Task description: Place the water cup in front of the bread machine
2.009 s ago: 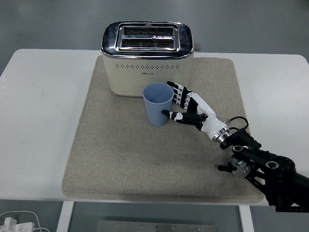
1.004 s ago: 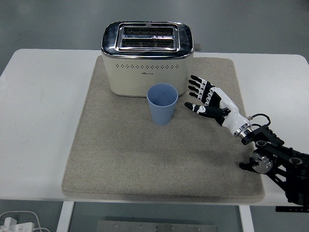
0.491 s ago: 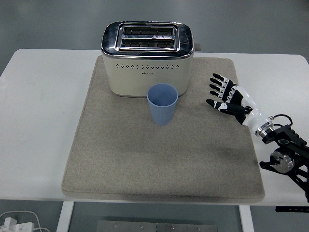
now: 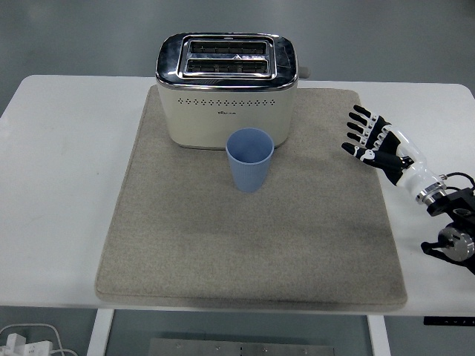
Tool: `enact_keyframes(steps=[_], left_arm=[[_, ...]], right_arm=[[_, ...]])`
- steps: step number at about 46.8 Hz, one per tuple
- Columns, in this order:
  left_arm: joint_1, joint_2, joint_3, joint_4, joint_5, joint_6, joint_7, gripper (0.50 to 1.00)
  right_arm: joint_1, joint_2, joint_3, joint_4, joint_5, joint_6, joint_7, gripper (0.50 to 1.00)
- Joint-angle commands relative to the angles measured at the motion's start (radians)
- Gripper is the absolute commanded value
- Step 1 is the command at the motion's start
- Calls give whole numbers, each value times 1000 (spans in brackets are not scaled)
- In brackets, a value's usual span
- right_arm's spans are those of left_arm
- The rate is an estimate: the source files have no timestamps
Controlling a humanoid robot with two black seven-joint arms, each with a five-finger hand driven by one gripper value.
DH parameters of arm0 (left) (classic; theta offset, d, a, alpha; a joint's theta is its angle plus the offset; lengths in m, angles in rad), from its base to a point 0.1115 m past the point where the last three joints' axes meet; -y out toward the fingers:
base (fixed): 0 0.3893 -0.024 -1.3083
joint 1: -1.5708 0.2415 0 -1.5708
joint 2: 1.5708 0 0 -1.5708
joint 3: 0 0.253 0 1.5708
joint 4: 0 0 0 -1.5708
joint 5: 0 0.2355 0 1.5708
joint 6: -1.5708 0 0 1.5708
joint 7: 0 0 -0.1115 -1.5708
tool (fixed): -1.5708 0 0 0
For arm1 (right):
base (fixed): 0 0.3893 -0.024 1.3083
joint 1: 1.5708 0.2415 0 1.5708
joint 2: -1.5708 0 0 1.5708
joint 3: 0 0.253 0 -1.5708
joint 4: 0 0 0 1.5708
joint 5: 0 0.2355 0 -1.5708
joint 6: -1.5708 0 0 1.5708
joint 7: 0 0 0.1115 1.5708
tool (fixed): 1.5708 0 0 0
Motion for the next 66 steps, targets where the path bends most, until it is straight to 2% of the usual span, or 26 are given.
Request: enact_keyframes(steps=[1,14,21,29,34,43,50,66], left_arm=[[0,0,0,1,0,0,0,1000],[0,0,0,1,0,0,0,1000],[0,0,0,1,0,0,-1,1000],[0,0,0,-1,0,0,-1,1000],[3,0,0,7,0,0,-1,1000],[3,0,0,7,-2,0,0,1000],[3,0,1,1,0,0,-1,1000],[3,0,0,2,0,1,-1,1000]], right_arm=[[4,-2,1,-1,8,-1,0,928],[52,13,66,-30,92,-6,-6,928],[101,39,88,-45,110,-15,-114,928],[170,119,94,-142,210,-15,-224,928],[211,178,96,-198,247,-17,-270,928],[242,201,97,-211,328,-18,-276,928],[244,210,115,-209,330,-44,-263,928],[239,222,152,-206,330,5,-263,928]])
